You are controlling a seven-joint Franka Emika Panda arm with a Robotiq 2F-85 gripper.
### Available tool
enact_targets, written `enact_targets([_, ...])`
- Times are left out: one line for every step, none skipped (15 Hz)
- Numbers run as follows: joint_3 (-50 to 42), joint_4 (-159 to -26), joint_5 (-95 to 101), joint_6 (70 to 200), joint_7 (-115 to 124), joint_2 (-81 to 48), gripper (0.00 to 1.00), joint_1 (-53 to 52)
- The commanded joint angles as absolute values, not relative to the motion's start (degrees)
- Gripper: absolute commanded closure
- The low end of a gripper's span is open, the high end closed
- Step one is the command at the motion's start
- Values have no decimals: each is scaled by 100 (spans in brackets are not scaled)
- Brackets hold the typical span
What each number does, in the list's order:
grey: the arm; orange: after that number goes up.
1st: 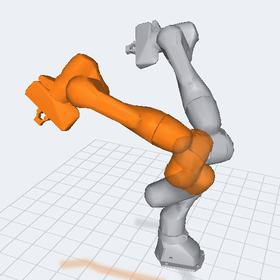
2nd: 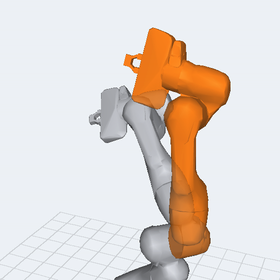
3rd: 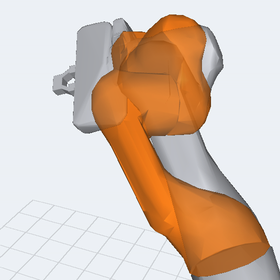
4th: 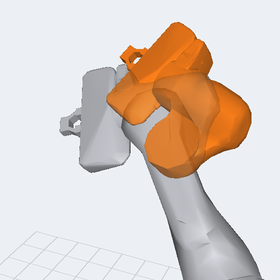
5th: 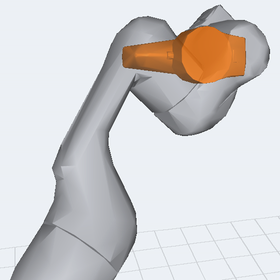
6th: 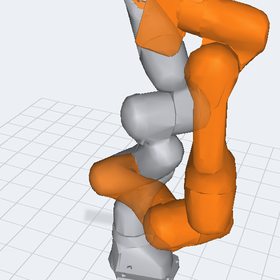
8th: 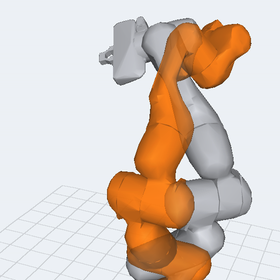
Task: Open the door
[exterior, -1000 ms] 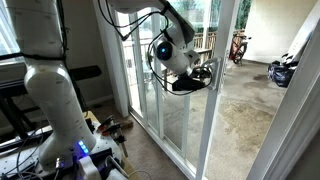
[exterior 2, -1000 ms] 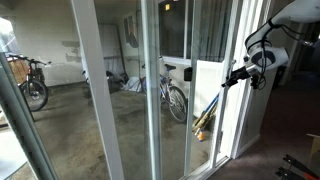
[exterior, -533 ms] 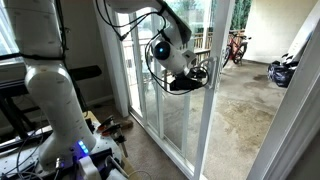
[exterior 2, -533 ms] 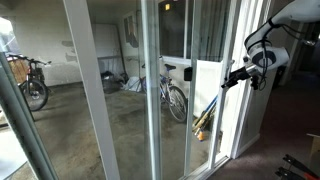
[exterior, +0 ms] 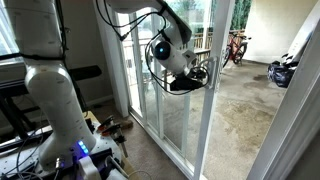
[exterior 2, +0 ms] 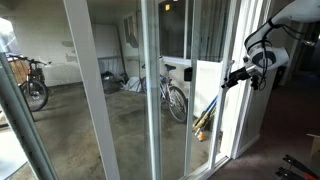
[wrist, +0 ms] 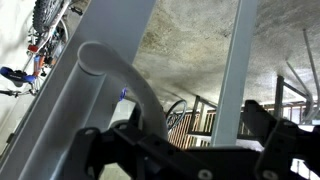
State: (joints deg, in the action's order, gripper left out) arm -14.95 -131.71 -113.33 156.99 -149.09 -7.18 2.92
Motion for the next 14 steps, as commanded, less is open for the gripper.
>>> enact_targets([-1425, -13160, -11320, 15841, -14909, -644, 0, 81])
enact_targets([-1403, -13109, -11346, 15928, -14909, -663, 0, 24])
enact_targets([-1342, -13074, -11365, 16024, -14909, -682, 0, -62])
enact_targets([-1323, -12998, -11392, 16231, -14909, -700, 0, -163])
enact_targets([-1285, -12937, -11447, 16446, -14909, -700, 0, -298])
enact_targets([-1270, -12891, -11471, 16644, -14908, -706, 0, -396])
enact_targets([-1260, -12797, -11528, 16900, -14902, -720, 0, -564])
enact_targets([-1257, -12739, -11560, 17089, -14900, -737, 0, -677])
enact_targets([-1255, -12660, -11562, 17283, -14900, -791, 0, -801])
enact_targets([-1241, -12618, -11556, 17442, -14895, -837, 0, -889])
enact_targets([-1232, -12564, -11588, 17585, -14916, -903, 0, -976])
enact_targets([-1206, -12527, -11768, 17711, -15098, -956, 0, -1043])
enact_targets([-1203, -12479, -11804, 17806, -15102, -1021, 0, -1133])
enact_targets([-1203, -12421, -11837, 17900, -15097, -1080, 0, -1224])
